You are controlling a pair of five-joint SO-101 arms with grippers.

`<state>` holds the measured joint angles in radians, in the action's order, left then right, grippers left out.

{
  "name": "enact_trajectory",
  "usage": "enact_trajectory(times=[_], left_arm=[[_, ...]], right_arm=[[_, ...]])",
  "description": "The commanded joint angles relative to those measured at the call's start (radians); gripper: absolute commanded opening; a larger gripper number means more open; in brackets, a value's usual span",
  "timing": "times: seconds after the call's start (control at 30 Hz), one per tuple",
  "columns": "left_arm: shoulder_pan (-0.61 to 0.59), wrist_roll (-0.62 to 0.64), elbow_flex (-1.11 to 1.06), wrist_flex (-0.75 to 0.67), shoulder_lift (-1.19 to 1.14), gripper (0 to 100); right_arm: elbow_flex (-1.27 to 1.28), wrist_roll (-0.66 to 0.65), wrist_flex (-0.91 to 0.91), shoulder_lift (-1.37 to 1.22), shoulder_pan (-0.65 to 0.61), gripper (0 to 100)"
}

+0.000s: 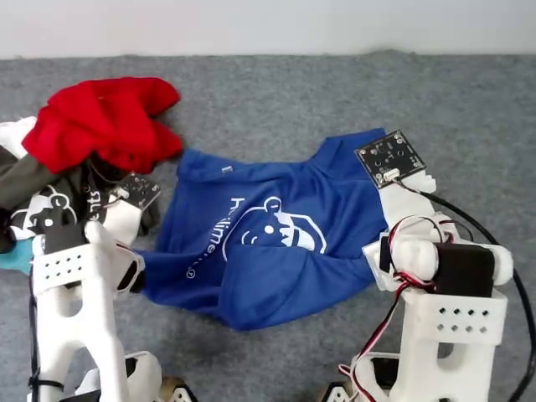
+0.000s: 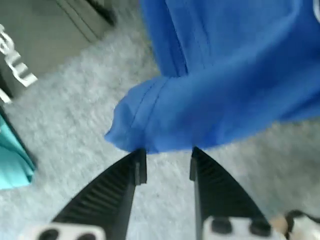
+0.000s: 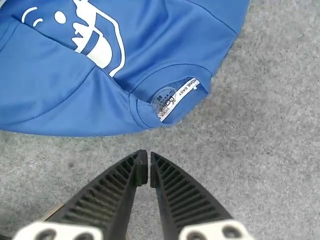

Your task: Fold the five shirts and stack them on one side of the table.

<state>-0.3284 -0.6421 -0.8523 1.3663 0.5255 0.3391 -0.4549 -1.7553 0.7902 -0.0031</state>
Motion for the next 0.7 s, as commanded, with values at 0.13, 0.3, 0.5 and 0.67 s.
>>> enact_trajectory(times=[0.13, 0.3, 0.5, 0.67], left_arm=[[0.032, 0.012, -0.061, -0.149, 0.025, 15], [0.034, 0.012, -0.062, -0.16, -0.071, 15], [0.034, 0.012, -0.038, -0.229, -0.265, 14], [0.034, 0.012, 0.059, -0.222, -0.396, 3]], right_arm=[[-0.003, -0.008, -0.016, -0.013, -0.005, 1.0], [-0.003, -0.008, -0.016, -0.013, -0.004, 1.0], [-0.003, -0.008, -0.016, -0.01, -0.004, 1.0], [-0.003, -0.008, -0.016, -0.005, -0.001, 1.0]])
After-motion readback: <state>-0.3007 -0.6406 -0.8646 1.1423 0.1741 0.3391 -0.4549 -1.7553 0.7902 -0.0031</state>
